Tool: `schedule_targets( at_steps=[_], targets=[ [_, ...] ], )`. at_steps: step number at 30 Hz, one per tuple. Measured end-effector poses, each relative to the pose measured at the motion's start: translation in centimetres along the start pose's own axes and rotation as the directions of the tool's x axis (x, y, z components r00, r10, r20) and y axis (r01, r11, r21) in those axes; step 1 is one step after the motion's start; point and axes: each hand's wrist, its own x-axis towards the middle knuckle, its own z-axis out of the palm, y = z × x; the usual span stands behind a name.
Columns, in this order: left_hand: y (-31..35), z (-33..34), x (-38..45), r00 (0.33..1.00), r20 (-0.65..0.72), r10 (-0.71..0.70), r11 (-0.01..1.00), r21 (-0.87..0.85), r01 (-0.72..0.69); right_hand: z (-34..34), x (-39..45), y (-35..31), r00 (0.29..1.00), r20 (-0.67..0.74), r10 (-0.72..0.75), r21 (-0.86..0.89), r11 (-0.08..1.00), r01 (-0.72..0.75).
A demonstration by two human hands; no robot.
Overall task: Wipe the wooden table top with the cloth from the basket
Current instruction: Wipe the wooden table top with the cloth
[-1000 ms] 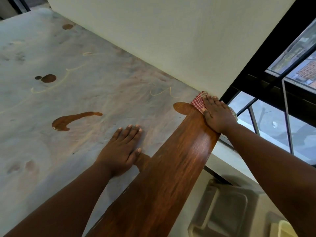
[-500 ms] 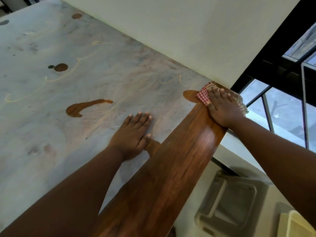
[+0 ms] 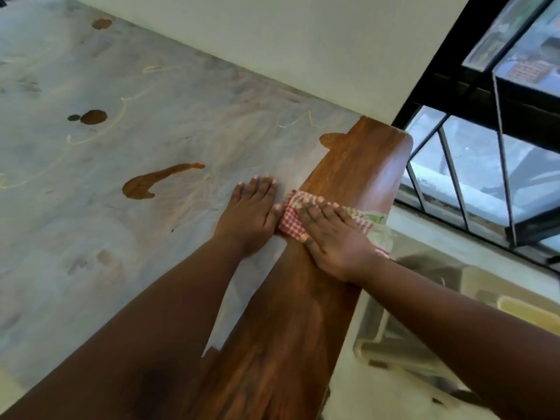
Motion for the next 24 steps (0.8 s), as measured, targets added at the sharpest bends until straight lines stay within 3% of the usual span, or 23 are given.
schedule_targets(
  at_steps=[5, 14, 24],
  targets=[
    [-0.1, -0.8, -0.7, 0.996, 0.035, 0.087, 0.996, -0.035, -0.086, 2.4, -6.7, -10.9, 0.999, 0.032, -0.028, 0.053, 0.998, 0.026],
    [-2.4, -1.7, -4.1, 0.945, 0.132, 0.301, 0.944, 0.099, -0.314, 5.2, -15.2, -27.0, 0.999, -0.049, -0.018, 0.178, 0.984, 0.026],
    [-3.5, -0.7, -4.3, 0.951, 0.033, 0.308, 0.95, 0.05, -0.309, 6.6, -17.1, -31.2, 0.994, -0.066, -0.088, 0.08, 0.993, 0.093]
  ],
)
